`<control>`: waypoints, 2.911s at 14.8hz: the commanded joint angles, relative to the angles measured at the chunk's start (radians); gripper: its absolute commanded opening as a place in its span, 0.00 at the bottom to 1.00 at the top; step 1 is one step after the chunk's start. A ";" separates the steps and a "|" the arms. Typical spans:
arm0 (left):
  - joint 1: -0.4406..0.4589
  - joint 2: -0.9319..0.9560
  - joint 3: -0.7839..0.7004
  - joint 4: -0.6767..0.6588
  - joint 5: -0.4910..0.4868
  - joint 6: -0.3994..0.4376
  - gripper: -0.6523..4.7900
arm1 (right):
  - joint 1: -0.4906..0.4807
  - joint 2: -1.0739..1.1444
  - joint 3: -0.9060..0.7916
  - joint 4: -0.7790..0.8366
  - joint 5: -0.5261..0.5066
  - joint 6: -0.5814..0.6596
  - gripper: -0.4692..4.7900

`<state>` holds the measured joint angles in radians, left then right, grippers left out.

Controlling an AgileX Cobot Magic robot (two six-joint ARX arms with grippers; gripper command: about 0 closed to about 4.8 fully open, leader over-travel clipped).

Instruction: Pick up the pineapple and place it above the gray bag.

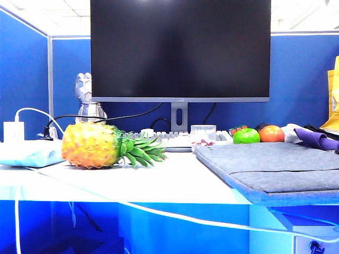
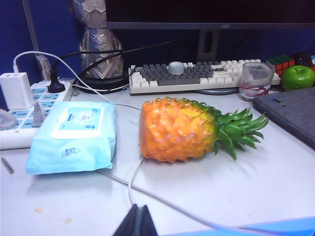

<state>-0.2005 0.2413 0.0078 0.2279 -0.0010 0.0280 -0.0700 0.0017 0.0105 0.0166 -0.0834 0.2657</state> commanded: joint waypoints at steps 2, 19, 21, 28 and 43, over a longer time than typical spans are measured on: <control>0.000 0.001 0.004 0.013 0.005 -0.002 0.12 | 0.000 0.000 -0.009 0.010 -0.005 0.003 0.09; 0.000 0.605 0.832 -0.356 0.243 0.148 1.00 | 0.001 0.000 0.026 0.253 -0.286 0.146 1.00; 0.000 0.811 1.112 -0.584 0.293 0.309 1.00 | -0.001 0.002 0.077 0.255 -0.276 0.139 1.00; -0.001 1.143 1.414 -0.856 0.338 0.794 1.00 | 0.011 0.556 0.360 0.312 -0.430 0.096 1.00; -0.247 1.778 1.852 -0.966 0.109 1.116 1.00 | 0.112 1.046 0.643 0.385 -0.809 0.124 1.00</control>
<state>-0.4526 2.0003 1.8278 -0.6689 0.0830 1.1564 0.0414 1.0504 0.6487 0.3847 -0.8692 0.3885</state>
